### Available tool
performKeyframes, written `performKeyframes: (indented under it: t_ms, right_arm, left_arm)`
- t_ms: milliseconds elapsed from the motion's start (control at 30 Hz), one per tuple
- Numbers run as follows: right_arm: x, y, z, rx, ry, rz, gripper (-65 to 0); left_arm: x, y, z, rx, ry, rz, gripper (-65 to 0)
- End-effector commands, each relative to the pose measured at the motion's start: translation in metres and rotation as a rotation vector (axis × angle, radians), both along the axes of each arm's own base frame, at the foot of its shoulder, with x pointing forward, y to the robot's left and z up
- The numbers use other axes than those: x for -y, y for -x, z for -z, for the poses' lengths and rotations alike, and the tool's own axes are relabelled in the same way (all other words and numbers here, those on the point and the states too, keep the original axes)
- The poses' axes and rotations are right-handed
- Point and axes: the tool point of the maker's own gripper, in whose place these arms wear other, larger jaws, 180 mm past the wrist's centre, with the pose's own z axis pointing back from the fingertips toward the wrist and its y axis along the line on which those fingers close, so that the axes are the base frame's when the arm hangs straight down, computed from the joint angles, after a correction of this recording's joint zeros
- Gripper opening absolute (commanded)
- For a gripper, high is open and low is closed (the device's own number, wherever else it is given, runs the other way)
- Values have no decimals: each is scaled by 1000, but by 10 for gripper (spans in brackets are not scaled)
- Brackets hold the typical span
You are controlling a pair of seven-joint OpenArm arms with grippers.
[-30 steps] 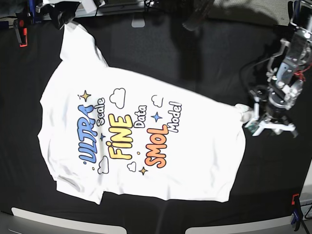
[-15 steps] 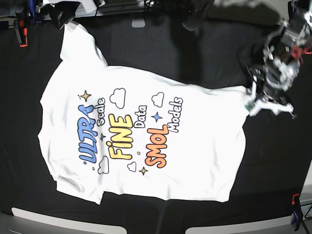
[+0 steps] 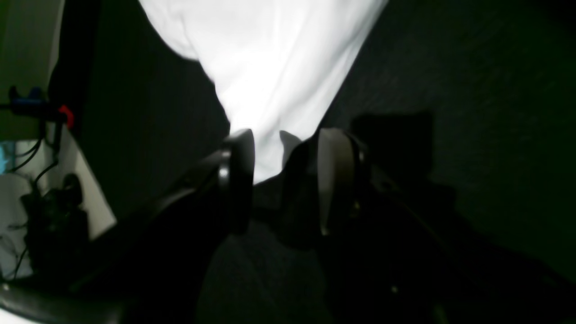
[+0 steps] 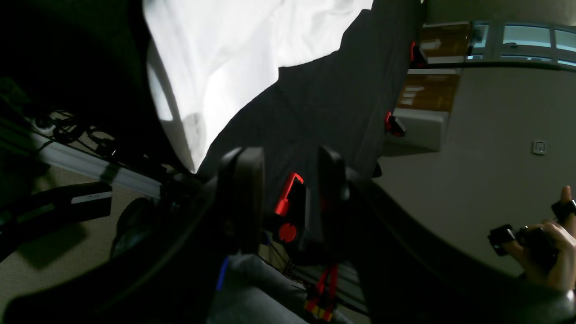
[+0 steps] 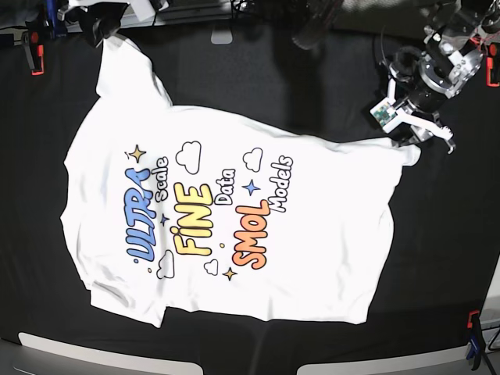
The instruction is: Layout the t-shirt on the table in an organized manner, then fold the t-shirt properly
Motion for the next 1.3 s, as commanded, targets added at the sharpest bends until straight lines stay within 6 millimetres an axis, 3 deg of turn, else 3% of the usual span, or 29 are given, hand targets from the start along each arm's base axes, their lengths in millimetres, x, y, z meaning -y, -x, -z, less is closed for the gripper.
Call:
performKeyframes:
  t_ms: [0,200,333,500,633,900,1133,1267]
  right_arm:
    - [-3,-3,-7,27,-4,-21,-452]
    - [-3,-4,-7,28,-4,-21,-452]
    - [-2,-4,-7,27,-3,-21,-452]
    - [-3,-4,-7,28,-4,-21,-452]
    - [-3,-4,-7,28,-3,-21,-452]
    - [-2,-4,-7,27,-2,-20,-452]
    - [-1,-3,-7,25,1,-15,-452]
    - [-2,-3,-7,26,0,-16,-452]
  left_arm:
    - [3,-11,-11,59,8,6,-429]
    - [14,-13,3,47,10,-23,-370]
    - [4,-15,14,38,-95,-28,-370]
    - [-1,-16,24,29,-104,-36,-370]
    - [1,-20,23,44,-92,-22,-370]
    - [12,-53,4,122,-32,-56,-370]
    - [-13,-51,28,48,-104,-127,-370]
    - [-31,-50,27,43,-193,-144,-370]
